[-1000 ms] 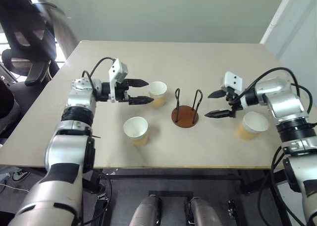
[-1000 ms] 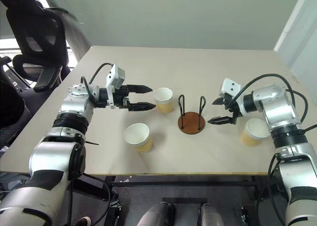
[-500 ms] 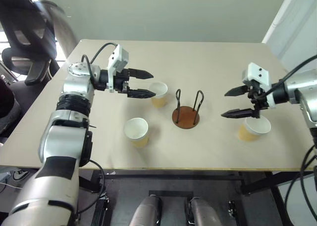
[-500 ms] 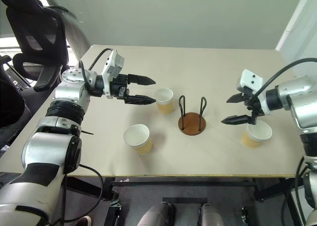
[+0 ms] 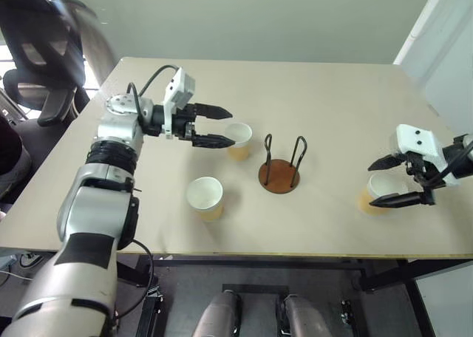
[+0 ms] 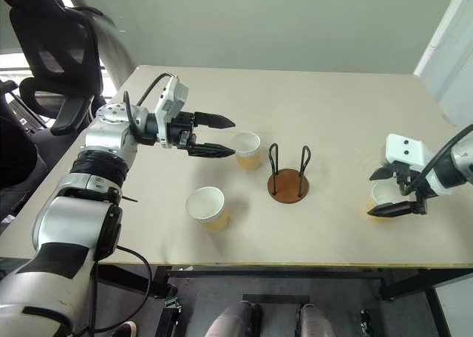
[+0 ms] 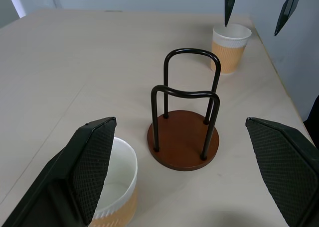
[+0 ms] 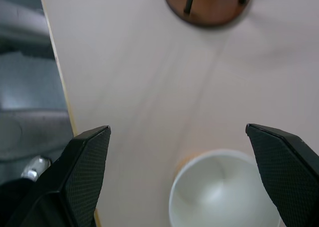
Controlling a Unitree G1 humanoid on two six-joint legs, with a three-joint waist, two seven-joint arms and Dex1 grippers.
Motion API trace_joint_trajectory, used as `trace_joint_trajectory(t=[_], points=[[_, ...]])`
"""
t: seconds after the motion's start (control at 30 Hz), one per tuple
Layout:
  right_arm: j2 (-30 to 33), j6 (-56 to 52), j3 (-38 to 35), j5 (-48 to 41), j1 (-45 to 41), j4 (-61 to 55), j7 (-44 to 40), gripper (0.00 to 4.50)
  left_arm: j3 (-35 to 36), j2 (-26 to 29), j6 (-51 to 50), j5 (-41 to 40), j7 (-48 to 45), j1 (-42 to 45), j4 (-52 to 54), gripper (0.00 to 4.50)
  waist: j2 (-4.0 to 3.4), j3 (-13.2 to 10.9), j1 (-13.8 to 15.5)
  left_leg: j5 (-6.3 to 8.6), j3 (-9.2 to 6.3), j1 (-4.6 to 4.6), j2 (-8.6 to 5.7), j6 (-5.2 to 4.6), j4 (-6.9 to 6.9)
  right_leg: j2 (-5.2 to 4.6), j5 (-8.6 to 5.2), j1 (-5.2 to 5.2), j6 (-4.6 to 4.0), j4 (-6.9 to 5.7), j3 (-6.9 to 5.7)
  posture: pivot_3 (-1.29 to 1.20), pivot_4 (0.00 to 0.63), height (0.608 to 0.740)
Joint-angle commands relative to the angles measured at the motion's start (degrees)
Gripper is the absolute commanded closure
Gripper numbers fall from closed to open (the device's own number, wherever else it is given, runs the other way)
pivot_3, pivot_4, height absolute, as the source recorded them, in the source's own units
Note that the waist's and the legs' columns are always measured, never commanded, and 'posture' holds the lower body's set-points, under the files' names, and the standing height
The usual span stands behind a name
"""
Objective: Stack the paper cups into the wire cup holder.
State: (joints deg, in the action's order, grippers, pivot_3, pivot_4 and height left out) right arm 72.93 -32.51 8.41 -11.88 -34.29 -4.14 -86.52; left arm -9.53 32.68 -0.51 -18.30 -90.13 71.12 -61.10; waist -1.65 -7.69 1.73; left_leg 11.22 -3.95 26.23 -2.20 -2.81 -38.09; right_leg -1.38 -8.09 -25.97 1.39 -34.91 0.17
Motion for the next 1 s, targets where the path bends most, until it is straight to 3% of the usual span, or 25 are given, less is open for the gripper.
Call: trace_joint_trajectory(t=[0.03, 0.23, 0.7, 0.8, 1.0], points=[[2.6, 4.4, -1.8, 2.1, 1.8, 0.6, -0.1, 0.02, 1.1, 0.7, 0.6, -0.2, -2.4, 1.5, 0.4, 0.00, 0.01, 0.0, -0.1, 0.00, 0.00, 0.00, 0.00, 0.00, 0.00, 0.00, 0.02, 0.00, 0.03, 0.00, 0.00, 0.00, 0.150, 0.740], [2.2, 10.7, -0.4, 6.2, 4.2, 4.3, 1.3, 0.02, 0.6, 0.9, 1.1, -1.2, -2.4, 0.6, 1.8, 0.00, 0.01, 0.0, -0.1, -0.02, 0.01, -0.07, 0.01, -0.05, -0.04, 0.01, 0.24, 0.06, 0.40, 0.00, 0.02, 0.00, 0.150, 0.740], [-5.1, 18.4, 5.4, 14.7, 0.0, 10.7, 1.7, 0.02, 0.9, 1.2, 1.3, -1.8, -2.4, -1.1, 3.7, 0.00, 0.01, 0.0, -0.3, -0.10, 0.03, -0.14, 0.00, -0.21, -0.11, 0.01, 0.35, 0.16, 0.48, 0.00, 0.05, 0.00, 0.150, 0.740], [-6.0, 19.0, 6.2, 15.8, -1.3, 11.7, 0.9, 0.83, 0.6, 1.6, 1.7, -2.0, -2.4, -1.7, 4.3, 0.00, 0.01, 0.0, -0.3, -0.10, 0.02, -0.13, 0.00, -0.22, -0.12, 0.01, 0.36, 0.15, 0.48, 0.00, 0.05, 0.00, 0.150, 0.740], [-6.5, 19.0, 7.1, 16.7, -3.4, 11.6, -2.2, 2.88, -1.2, 2.6, 1.7, -2.0, -2.4, -1.8, 4.5, 0.00, 0.01, 0.0, -0.3, -0.10, 0.03, -0.13, 0.00, -0.21, -0.12, 0.01, 0.36, 0.15, 0.43, 0.00, 0.04, 0.00, 0.150, 0.740]])
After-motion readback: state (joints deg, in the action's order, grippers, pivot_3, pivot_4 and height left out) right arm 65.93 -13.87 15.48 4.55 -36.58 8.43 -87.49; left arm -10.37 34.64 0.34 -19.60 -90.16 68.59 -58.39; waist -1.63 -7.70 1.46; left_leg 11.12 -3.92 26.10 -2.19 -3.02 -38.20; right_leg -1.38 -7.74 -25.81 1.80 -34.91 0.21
